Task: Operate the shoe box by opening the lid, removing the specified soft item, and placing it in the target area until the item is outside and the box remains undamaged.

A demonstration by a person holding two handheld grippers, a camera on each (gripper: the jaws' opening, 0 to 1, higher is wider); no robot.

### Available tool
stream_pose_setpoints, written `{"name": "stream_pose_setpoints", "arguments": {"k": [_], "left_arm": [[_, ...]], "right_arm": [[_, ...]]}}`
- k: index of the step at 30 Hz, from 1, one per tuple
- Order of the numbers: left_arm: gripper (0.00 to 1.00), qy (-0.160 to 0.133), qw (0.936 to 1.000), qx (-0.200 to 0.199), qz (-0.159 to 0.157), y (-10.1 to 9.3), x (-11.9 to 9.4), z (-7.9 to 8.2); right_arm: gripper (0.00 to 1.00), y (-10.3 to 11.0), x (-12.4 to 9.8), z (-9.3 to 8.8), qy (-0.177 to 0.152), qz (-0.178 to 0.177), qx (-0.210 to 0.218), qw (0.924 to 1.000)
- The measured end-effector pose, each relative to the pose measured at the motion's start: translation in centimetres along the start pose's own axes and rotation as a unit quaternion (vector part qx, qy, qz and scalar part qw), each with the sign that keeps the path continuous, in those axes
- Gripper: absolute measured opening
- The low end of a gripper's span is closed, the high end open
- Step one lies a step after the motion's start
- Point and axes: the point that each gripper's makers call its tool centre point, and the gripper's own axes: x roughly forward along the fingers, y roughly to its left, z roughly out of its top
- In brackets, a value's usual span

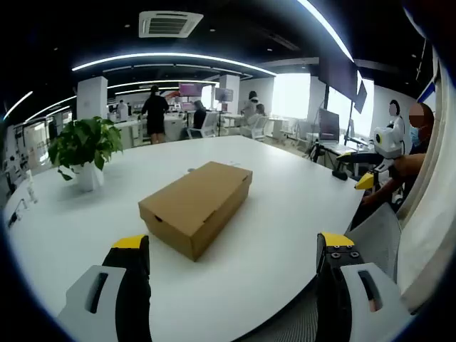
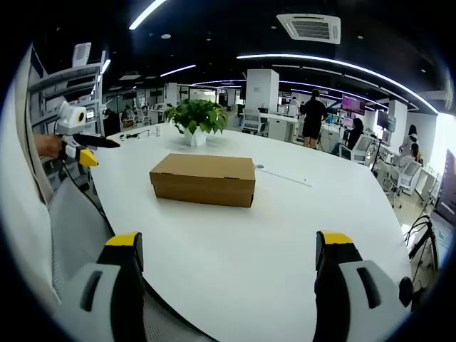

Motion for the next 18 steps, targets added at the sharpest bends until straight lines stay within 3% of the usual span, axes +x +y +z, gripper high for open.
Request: {"name": "stream_pose_setpoints", "arguments": {"k": [18], "left_arm": [[1.00,0.003,1.0000,0.005,-0.002,-0.19,0.16,0.31]], "right_arm": [[0.96,-0.31,-0.08,0.17,-0.001,0.003,-0.003,1.0000]]}}
